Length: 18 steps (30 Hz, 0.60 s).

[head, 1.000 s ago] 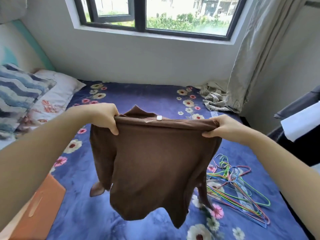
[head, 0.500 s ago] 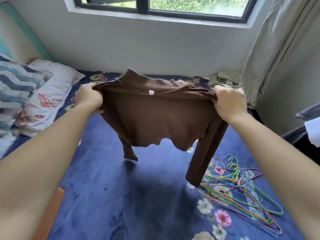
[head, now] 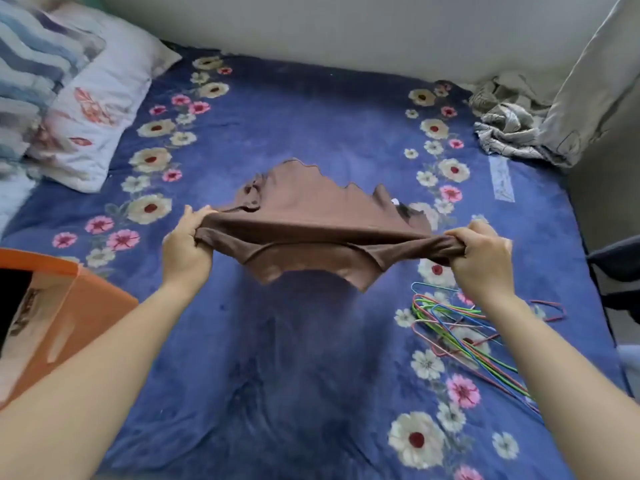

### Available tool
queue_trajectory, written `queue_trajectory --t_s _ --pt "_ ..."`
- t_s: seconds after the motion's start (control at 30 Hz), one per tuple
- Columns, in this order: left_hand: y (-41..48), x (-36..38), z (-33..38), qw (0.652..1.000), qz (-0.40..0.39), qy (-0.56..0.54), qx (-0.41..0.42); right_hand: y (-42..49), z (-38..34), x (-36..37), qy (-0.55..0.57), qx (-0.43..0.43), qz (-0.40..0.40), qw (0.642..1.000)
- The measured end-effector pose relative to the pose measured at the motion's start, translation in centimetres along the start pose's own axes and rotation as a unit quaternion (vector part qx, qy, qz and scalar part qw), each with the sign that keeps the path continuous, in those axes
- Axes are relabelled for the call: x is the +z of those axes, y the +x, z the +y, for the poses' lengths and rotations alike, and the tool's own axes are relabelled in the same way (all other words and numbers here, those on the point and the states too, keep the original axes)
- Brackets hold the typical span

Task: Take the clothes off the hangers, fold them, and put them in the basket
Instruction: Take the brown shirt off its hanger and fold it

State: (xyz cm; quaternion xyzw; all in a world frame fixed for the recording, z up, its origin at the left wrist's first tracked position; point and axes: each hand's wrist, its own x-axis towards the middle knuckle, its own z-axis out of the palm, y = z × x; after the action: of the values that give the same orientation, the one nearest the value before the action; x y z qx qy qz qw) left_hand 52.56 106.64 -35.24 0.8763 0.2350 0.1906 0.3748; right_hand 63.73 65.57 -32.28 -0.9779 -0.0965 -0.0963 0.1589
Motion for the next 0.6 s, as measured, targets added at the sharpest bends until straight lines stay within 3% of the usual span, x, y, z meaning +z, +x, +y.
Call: queue_trajectory --t_s 0.1,0.2,0.33,0.53,0.6 --pt "-4.6 2.3 -6.0 0.985 -0.120 0.127 0.003 -5.7 1.3 6.1 -0.023 0.013 -0.088 0.996" --pt "-10.0 3.9 -11.8 0.936 -0.232 0.264 -0.021 -12.2 2.8 11.9 -0.097 -0.040 -0.162 0.981" --pt "-15.5 5.2 -17.9 0.872 -0.342 0.346 0.055 -18.7 4.2 16.4 -0.144 -0.100 -0.220 0.960" --pt "-19.3 3.5 -23.5 0.845 -0.365 0.374 0.116 -23.1 6.8 17.3 -0.090 -0.045 -0.304 0.947" --pt "-21.5 3.4 -23.9 0.862 -0.330 0.381 0.059 -24.7 7.7 18.0 -0.105 -0.012 -0.311 0.945"
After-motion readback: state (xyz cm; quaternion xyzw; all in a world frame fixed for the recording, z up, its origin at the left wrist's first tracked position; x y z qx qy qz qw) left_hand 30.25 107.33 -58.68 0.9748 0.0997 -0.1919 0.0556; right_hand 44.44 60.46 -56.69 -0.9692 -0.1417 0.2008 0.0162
